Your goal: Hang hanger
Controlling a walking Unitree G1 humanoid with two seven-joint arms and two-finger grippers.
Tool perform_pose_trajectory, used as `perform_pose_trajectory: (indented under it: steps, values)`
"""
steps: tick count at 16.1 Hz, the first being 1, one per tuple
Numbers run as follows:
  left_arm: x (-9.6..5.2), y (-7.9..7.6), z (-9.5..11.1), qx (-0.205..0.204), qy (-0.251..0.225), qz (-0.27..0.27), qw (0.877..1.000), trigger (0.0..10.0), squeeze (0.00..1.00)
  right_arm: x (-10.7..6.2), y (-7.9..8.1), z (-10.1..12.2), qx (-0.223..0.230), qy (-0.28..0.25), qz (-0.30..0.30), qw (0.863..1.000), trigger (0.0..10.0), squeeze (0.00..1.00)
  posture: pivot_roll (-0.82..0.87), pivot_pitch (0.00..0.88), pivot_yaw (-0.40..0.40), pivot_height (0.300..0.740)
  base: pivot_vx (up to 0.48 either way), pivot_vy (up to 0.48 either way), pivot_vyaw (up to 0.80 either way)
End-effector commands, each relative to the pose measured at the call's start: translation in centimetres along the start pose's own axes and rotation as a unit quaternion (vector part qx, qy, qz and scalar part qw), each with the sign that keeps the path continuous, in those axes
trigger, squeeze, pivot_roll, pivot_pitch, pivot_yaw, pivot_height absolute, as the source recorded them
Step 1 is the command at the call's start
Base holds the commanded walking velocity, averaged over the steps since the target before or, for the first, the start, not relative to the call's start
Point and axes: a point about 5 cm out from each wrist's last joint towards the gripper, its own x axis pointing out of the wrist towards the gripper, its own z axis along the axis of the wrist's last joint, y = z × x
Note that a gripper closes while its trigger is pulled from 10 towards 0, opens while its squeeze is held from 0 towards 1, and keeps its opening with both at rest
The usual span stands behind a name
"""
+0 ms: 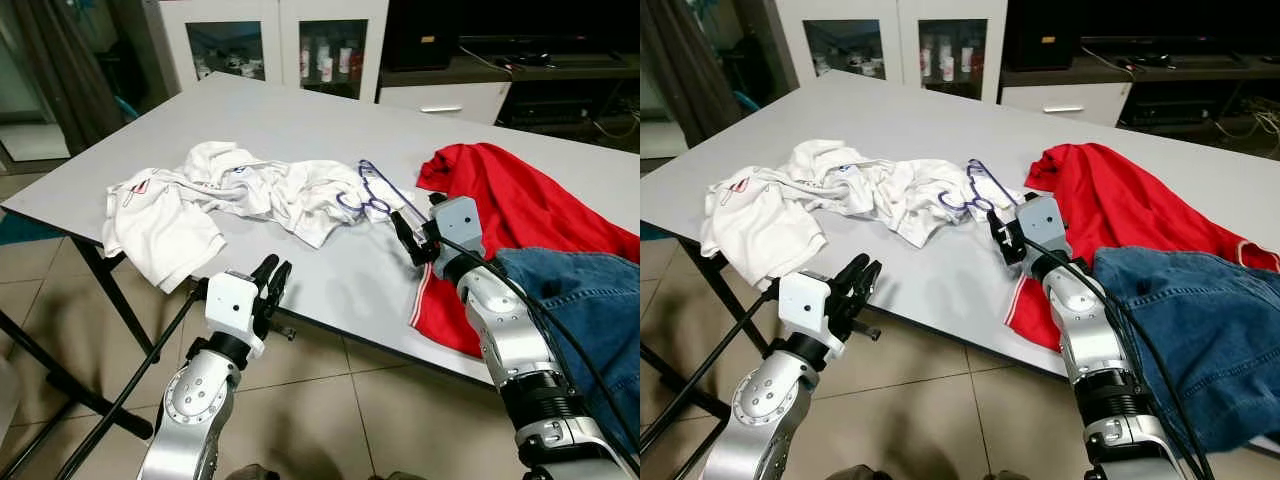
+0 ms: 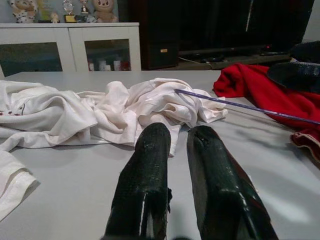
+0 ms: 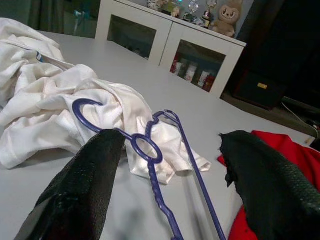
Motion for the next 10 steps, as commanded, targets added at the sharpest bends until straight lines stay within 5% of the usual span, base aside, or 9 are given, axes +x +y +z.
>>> perform_pose_trajectory:
  steps: [1, 6, 10]
  values:
    - [0.3, 0.0, 0.3, 0.005, -0.005, -0.005, 1.0, 10.0, 0.0, 0.4, -0.5, 0.9, 0.003, -0.013, -0.01, 1.0, 10.0, 0.0, -0.03, 0.0, 0.023, 0.74, 0.0, 0.0, 0.0]
    - [0.5, 0.0, 0.3, -0.011, -0.002, 0.005, 1.0, 10.0, 0.0, 0.2, 0.6, 0.7, 0.01, -0.008, 0.013, 1.0, 10.0, 0.0, -0.02, 0.0, 0.021, 0.74, 0.0, 0.0, 0.0]
    - [0.4, 0.1, 0.3, -0.005, -0.001, 0.002, 1.0, 10.0, 0.0, -2.1, 2.9, -0.4, 0.036, -0.001, 0.091, 0.995, 10.0, 0.0, -0.03, 0.0, 0.025, 0.74, 0.0, 0.0, 0.0]
